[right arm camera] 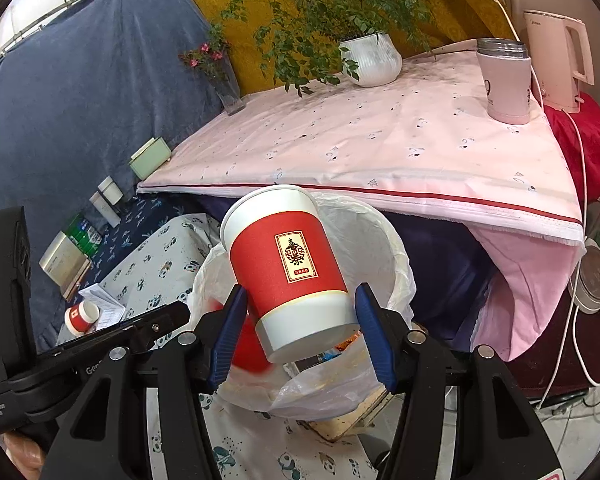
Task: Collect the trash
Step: 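Open both tools to drop the envelope and cup into the bin, then move both open tools back to the last cup and receipt papers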
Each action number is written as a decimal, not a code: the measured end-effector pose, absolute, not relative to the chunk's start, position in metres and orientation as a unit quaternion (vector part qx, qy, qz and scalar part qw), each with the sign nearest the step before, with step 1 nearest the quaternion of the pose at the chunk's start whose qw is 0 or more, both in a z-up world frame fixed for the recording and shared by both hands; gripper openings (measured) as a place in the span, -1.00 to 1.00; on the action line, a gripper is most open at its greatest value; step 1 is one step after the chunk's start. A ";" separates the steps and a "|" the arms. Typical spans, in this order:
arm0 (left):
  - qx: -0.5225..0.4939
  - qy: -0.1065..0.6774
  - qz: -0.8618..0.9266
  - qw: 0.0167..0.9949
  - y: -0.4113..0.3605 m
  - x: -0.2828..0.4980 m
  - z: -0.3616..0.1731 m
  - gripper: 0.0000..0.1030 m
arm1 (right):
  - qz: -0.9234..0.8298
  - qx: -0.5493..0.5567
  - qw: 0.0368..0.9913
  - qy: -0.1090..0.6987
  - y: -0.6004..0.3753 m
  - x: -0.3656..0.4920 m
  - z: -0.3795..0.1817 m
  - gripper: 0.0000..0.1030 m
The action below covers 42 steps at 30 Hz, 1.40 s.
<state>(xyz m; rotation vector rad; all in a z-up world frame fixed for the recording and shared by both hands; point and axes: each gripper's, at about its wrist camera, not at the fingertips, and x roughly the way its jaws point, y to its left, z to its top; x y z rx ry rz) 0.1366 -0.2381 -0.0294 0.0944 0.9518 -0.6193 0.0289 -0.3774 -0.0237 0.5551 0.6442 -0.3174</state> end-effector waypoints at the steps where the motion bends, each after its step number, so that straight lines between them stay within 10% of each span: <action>1: 0.044 0.449 -0.283 0.847 -0.235 0.139 -0.030 -0.13 | -0.152 0.264 0.899 0.314 -0.376 0.033 -0.023 0.05; 42: 0.001 0.461 -0.199 0.865 -0.155 0.162 -0.043 0.15 | -0.120 0.227 0.915 0.311 -0.316 0.068 0.006 0.33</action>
